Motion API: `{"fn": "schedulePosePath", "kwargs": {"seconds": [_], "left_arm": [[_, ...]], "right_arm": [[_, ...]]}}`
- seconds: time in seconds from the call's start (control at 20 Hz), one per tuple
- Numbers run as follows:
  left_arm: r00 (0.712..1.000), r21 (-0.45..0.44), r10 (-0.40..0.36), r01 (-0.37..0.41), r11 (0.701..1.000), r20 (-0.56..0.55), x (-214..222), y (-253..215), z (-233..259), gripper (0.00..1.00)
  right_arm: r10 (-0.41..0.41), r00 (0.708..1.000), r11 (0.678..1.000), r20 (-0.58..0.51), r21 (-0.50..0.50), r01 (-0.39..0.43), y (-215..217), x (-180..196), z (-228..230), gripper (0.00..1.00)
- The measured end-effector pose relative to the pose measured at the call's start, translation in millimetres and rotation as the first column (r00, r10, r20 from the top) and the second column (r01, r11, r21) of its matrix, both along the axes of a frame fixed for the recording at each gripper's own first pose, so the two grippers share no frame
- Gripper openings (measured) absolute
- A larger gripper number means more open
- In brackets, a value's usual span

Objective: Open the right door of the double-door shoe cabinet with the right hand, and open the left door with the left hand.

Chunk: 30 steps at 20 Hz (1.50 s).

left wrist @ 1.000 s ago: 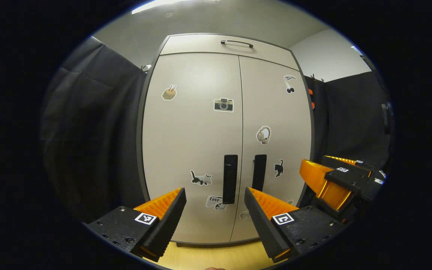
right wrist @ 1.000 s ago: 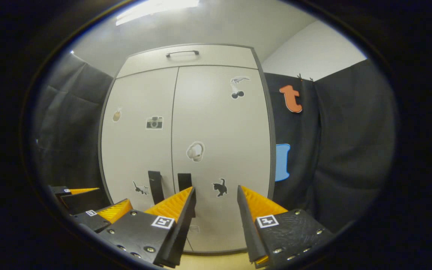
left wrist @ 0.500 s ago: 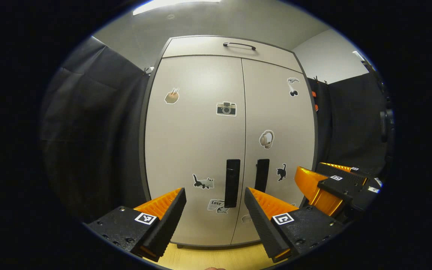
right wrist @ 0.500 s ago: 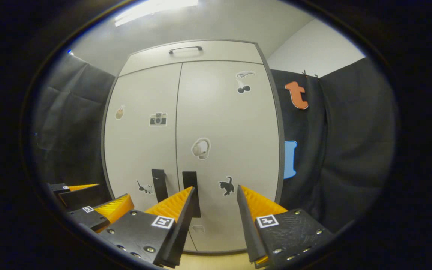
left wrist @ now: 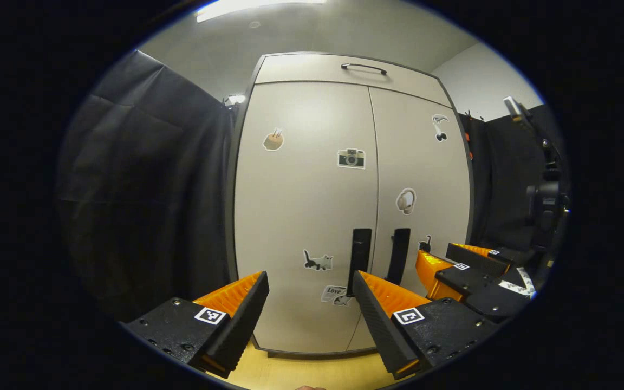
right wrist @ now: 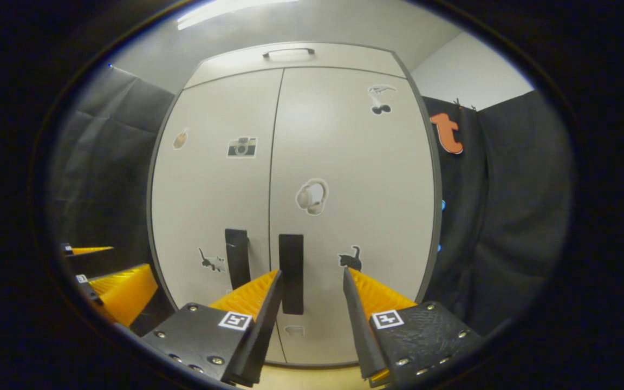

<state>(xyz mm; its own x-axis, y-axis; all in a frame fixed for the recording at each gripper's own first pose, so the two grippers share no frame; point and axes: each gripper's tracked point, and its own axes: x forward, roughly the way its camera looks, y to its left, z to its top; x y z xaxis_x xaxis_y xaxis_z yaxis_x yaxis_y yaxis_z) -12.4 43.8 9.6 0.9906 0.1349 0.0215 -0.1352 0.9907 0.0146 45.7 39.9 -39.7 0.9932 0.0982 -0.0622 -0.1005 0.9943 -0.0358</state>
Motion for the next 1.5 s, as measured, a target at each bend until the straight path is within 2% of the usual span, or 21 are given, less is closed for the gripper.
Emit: {"fn": "schedulePosePath", "kwargs": {"seconds": [0.25, 0.55, 0.9, 1.0, 1.1, 1.15, 1.25, 1.3, 1.35, 1.4, 1.5], "left_arm": [[0.998, 0.005, 0.064, -0.064, 0.998, -0.004, -11, 26, 1, 0.96], [0.990, 0.011, 0.139, -0.139, 0.990, -0.011, -21, 55, 1, 0.96], [0.983, 0.006, 0.183, -0.183, 0.983, -0.015, -28, 71, 0, 0.96], [0.982, -0.004, 0.186, -0.186, 0.982, -0.019, -29, 73, -1, 0.96], [0.982, -0.008, 0.189, -0.190, 0.982, -0.017, -31, 75, -1, 0.96], [0.981, -0.010, 0.192, -0.192, 0.981, -0.016, -31, 77, -2, 0.96], [0.981, -0.021, 0.191, -0.191, 0.981, -0.017, -33, 77, -3, 0.96], [0.982, -0.030, 0.188, -0.189, 0.982, -0.019, -33, 77, -5, 0.96], [0.983, -0.040, 0.184, -0.184, 0.982, -0.021, -34, 76, -6, 0.96], [0.984, -0.049, 0.179, -0.180, 0.982, -0.021, -34, 75, -7, 0.96], [0.986, -0.065, 0.166, -0.168, 0.984, -0.024, -37, 72, -11, 0.96]], "right_arm": [[0.024, 0.999, 1.000, -0.029, -0.002, -0.024, 18, 26, -17, 0.66], [0.009, 0.998, 1.000, -0.064, -0.008, -0.009, 25, 51, -33, 0.66], [-0.012, 0.997, 1.000, -0.075, -0.023, 0.010, 29, 71, -44, 0.66], [-0.013, 0.996, 1.000, -0.093, -0.021, 0.011, 28, 70, -44, 0.46], [-0.018, 0.996, 1.000, -0.088, -0.020, 0.016, 29, 62, -35, 0.46], [-0.020, 0.997, 0.999, -0.074, -0.031, 0.018, 30, 70, -42, 0.39], [-0.012, 0.998, 0.999, -0.066, -0.050, 0.008, 32, 72, -42, 0.41], [-0.005, 0.998, 0.999, -0.067, -0.050, 0.002, 32, 68, -44, 0.34], [-0.004, 0.998, 1.000, -0.061, -0.026, 0.002, 33, 69, -43, 0.34], [0.001, 0.998, 1.000, -0.066, -0.028, -0.003, 32, 66, -42, 0.24], [0.005, 0.998, 1.000, -0.067, -0.030, -0.007, 33, 69, -44, 0.24]]}}
